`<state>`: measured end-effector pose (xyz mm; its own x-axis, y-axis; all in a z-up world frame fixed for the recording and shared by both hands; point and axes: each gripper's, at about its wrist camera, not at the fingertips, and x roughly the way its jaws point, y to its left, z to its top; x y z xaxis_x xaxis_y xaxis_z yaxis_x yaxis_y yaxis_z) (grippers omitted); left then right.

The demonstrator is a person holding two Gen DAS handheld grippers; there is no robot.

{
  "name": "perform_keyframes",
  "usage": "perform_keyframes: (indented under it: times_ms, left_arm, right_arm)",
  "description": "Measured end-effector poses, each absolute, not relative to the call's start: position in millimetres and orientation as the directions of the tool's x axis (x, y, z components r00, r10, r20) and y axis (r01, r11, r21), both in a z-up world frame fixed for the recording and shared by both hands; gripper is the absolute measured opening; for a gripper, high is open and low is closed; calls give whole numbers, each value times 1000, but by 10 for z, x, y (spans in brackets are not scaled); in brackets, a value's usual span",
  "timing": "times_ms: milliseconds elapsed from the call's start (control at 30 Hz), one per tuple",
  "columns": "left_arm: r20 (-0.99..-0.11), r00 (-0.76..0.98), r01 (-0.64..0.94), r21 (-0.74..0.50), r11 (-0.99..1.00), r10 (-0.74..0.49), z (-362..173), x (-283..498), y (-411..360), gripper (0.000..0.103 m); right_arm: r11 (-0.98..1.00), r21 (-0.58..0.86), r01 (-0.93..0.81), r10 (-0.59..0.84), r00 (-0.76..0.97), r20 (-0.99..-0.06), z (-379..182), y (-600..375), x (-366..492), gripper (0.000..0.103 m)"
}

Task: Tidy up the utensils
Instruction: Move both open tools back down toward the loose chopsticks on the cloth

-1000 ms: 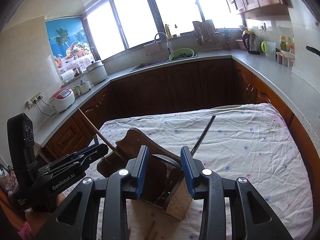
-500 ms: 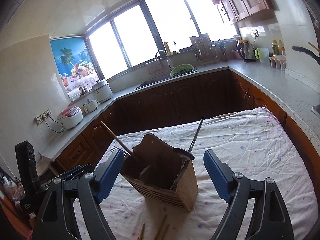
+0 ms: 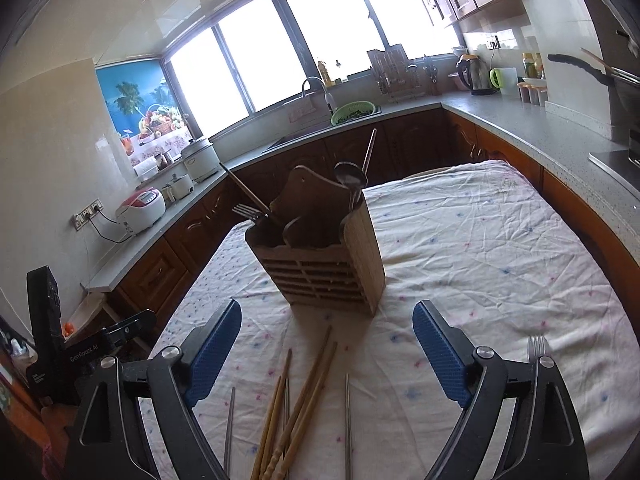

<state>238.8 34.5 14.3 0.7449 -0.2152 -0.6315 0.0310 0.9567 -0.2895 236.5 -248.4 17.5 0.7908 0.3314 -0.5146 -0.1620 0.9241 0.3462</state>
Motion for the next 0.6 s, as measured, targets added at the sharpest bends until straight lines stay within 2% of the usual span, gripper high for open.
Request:
perform_keyframes:
  times_ms: [400,600]
  left_arm:
    - [-712,670,9,-272,962,-208,-322,1985,301,86]
    - [-744,637,6,-257,966,-202,-448,1992,254,86]
  right_arm:
    - [954,263,-146,279,753,-596,-314,-2328,1886,89]
    - [945,287,-156,307,726,-615,-445,-2323,1885,89]
